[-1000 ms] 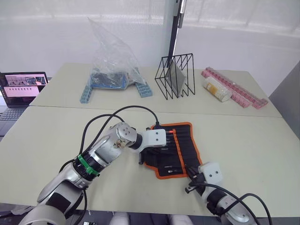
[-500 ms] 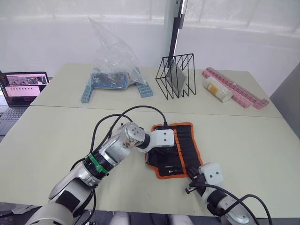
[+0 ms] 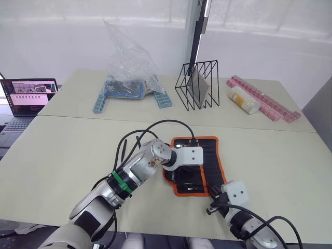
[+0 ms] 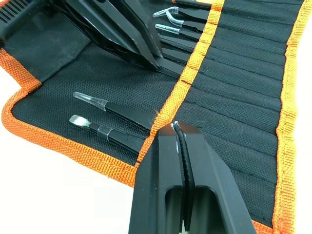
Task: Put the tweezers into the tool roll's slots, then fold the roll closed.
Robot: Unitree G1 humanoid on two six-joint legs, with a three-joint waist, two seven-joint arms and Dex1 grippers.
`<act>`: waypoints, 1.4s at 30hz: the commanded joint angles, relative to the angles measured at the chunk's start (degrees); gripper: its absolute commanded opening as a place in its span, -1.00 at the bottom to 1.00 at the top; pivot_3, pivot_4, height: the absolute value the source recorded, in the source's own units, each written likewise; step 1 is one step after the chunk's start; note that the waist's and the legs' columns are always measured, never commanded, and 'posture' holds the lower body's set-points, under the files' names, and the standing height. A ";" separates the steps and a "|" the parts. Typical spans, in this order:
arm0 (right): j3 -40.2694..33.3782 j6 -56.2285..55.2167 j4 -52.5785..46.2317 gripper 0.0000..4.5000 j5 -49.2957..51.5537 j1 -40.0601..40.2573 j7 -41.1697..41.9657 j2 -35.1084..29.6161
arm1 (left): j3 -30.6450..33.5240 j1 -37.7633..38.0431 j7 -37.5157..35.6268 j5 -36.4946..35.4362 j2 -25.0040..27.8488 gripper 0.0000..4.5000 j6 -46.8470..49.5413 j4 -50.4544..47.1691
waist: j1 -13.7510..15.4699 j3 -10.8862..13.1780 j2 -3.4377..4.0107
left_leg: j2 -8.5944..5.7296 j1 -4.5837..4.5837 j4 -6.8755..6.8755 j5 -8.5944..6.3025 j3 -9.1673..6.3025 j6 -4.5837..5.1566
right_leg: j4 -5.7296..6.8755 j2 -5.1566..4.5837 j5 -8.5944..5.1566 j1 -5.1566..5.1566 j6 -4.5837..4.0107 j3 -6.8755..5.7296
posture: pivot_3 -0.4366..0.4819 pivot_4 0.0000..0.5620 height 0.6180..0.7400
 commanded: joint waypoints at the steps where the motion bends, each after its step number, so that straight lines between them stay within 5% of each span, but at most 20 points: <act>1: 1.19 1.19 0.16 -1.00 -0.15 0.93 0.52 -0.15 | -0.98 -0.55 1.52 1.18 -2.31 -0.99 -2.96 2.79 | 0.11 -0.01 -0.01 | -0.01 0.00 0.01 0.00 -0.01 0.00 | 0.00 0.00 0.00 0.02 0.00 0.00 | -0.05 -0.47 0.64; 13: 0.79 1.52 -0.34 -1.00 -0.21 1.23 0.58 -0.16 | 1.32 0.53 2.01 1.30 -3.60 -0.99 -5.48 4.86 | 0.21 -0.03 -0.01 | -0.28 -0.01 0.05 0.02 -0.32 0.02 | -0.01 -0.07 -0.03 0.18 0.06 0.01 | -0.05 -0.47 0.64; 23: 0.61 2.09 0.18 -1.00 -0.17 -0.15 0.86 -0.18 | 5.88 -1.70 -3.07 -1.72 2.50 0.54 2.49 -7.97 | -0.46 -0.04 0.04 | -0.28 -0.12 0.03 0.02 -0.38 0.03 | 0.09 -0.05 -0.06 0.01 0.07 0.00 | -0.05 -0.47 0.64; 32: 0.32 2.41 1.67 -1.00 -0.09 -2.17 1.76 -0.49 | 16.89 2.76 -3.90 -9.80 10.58 0.54 9.40 -17.71 | -1.48 -0.04 0.07 | -0.27 -0.10 0.02 0.03 -0.42 0.04 | 0.18 -0.04 -0.11 0.01 0.05 -0.01 | -0.05 -0.47 0.64; 42: -1.47 2.08 3.71 -1.00 0.89 -3.90 4.41 -2.06 | 41.99 29.97 2.44 -19.24 21.82 0.65 7.09 -25.44 | -1.64 -0.02 0.12 | -0.28 0.02 -0.04 0.03 -0.50 0.03 | 0.29 -0.08 -0.19 0.05 -0.04 -0.05 | -0.05 -0.47 0.64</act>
